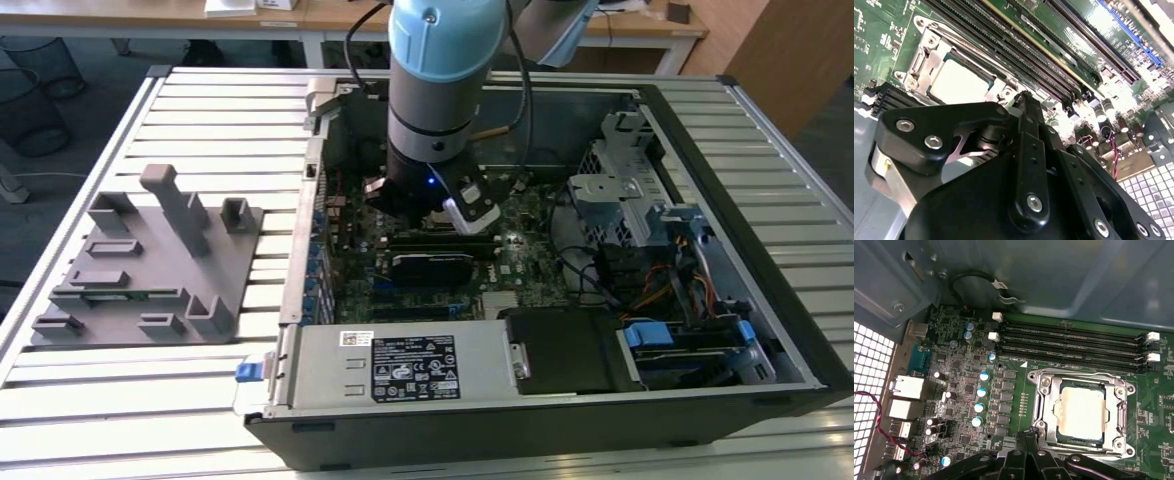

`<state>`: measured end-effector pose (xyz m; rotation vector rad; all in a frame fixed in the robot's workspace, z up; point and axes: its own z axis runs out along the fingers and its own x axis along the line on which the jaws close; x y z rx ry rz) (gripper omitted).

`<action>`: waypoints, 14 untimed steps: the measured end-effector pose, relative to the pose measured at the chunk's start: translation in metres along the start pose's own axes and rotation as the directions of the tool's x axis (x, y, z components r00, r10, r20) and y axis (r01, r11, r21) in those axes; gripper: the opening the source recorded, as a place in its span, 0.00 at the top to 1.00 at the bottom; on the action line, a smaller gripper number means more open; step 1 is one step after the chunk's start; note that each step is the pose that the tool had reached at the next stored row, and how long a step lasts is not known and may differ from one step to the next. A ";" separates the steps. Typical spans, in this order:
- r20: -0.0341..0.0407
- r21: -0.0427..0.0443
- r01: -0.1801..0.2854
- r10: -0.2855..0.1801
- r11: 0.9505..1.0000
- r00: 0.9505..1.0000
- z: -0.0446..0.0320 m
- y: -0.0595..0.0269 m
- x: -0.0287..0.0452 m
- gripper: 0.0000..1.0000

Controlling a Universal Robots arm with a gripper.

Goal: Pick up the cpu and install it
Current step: 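Install the second cpu locking lever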

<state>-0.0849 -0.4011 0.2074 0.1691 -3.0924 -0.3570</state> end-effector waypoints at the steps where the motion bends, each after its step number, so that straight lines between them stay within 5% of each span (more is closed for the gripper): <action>1: 0.000 0.000 0.000 0.000 1.000 1.000 0.0000 0.0000 0.0000 0.89; 14: 0.000 0.000 0.000 0.000 1.000 1.000 -0.0154 0.0036 0.0002 0.89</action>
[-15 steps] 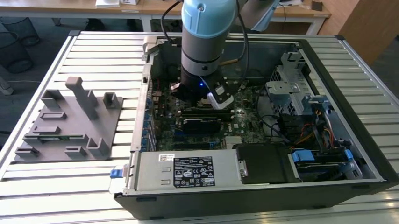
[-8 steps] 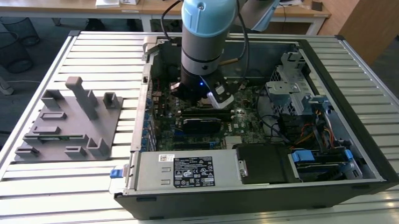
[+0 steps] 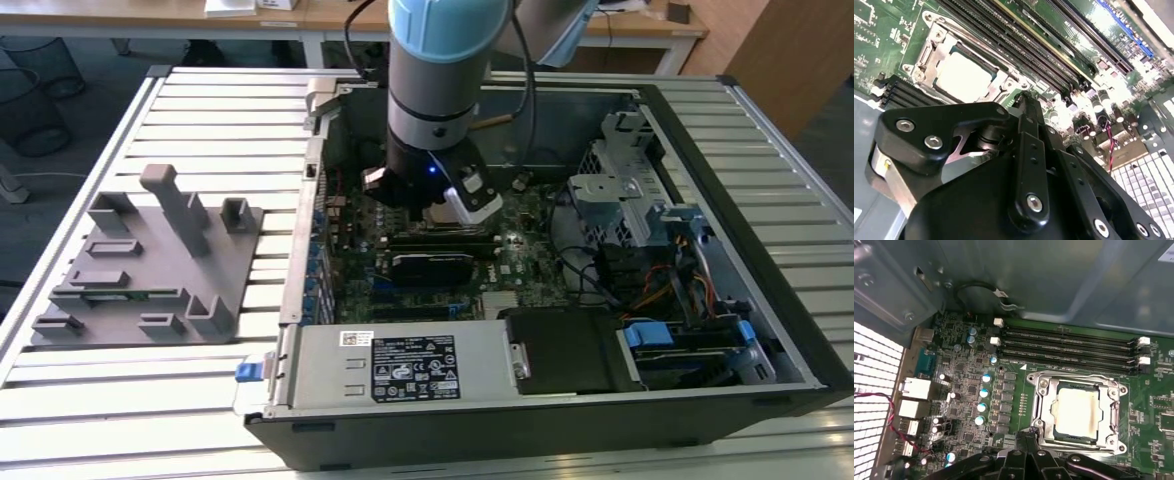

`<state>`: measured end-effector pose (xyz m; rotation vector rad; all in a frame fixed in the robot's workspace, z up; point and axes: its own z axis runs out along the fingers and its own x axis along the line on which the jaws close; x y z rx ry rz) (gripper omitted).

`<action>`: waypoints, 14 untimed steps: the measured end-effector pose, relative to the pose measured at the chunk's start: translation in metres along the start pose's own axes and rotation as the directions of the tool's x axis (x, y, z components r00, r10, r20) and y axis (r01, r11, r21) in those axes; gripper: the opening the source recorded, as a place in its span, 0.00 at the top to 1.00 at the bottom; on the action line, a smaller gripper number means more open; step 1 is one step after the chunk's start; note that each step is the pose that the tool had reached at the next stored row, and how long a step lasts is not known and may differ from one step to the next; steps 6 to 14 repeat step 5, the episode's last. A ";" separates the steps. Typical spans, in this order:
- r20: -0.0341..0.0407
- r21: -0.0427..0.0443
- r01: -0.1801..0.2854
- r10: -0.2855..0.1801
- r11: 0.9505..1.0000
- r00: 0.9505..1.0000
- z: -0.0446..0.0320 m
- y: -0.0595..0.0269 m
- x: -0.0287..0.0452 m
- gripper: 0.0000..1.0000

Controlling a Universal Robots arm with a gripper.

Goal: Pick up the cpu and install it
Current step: 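Install the second cpu locking lever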

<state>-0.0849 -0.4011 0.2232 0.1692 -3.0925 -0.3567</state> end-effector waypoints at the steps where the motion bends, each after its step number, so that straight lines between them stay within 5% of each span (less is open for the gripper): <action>1: 0.000 0.000 0.000 0.000 1.000 1.000 -0.0016 0.0004 0.0000 0.89; 5: 0.000 0.000 0.000 0.000 1.000 1.000 -0.0082 0.0019 0.0001 0.89; 14: 0.000 0.000 0.000 0.000 1.000 1.000 -0.0082 0.0019 0.0001 0.89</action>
